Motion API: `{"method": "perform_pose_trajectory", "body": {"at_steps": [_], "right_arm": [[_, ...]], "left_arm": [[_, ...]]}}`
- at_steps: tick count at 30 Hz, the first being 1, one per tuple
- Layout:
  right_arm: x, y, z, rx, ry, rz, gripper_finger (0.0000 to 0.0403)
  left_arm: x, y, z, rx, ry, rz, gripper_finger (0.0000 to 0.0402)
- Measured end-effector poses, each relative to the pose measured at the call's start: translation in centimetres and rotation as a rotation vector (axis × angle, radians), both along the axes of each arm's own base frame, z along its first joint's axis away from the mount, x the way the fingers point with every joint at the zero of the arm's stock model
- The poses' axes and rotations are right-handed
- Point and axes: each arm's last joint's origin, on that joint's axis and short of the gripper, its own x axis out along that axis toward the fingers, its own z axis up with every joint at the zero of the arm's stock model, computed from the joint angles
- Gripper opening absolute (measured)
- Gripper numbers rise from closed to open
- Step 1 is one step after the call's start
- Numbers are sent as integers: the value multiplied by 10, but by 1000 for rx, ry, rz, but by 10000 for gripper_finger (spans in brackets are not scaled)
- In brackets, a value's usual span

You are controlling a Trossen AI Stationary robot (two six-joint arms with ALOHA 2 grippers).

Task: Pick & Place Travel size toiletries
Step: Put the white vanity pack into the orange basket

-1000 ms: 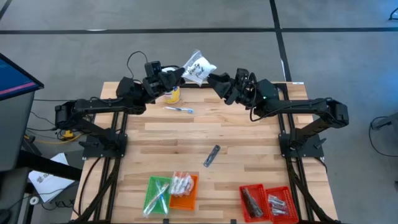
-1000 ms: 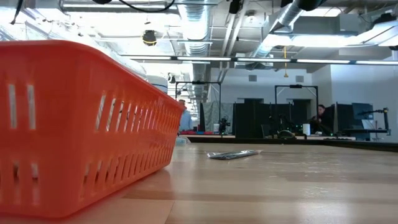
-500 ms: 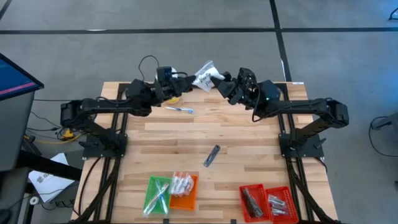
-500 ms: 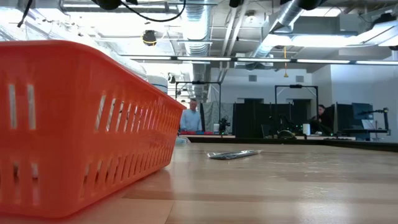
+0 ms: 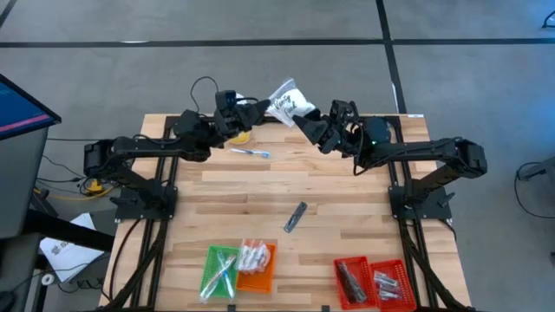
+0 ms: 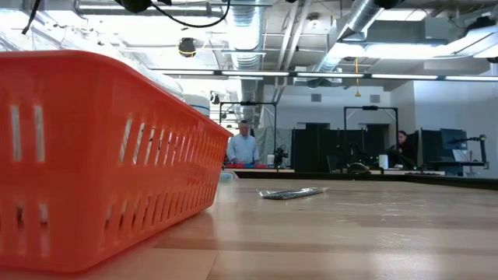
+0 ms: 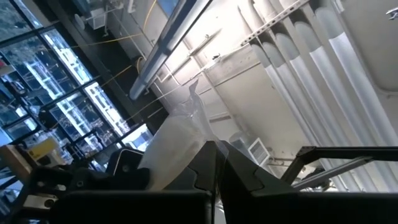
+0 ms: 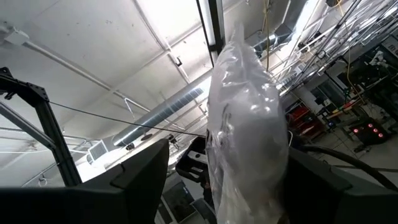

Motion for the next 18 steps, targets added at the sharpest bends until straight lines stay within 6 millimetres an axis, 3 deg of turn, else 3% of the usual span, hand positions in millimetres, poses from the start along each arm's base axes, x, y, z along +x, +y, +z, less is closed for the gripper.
{"method": "perform_pose_trajectory", "body": {"at_steps": [4,13,18], "right_arm": [[0,-1,0,22,-4,13,227],[0,-1,0,21,-2,12,74],[0,-1,0,39,-8,59,12]], "left_arm": [[0,-1,0,1,2,-3,0],[0,-1,0,29,8,-18,2],[-3,-4,3,74,6,-50,18]]}}
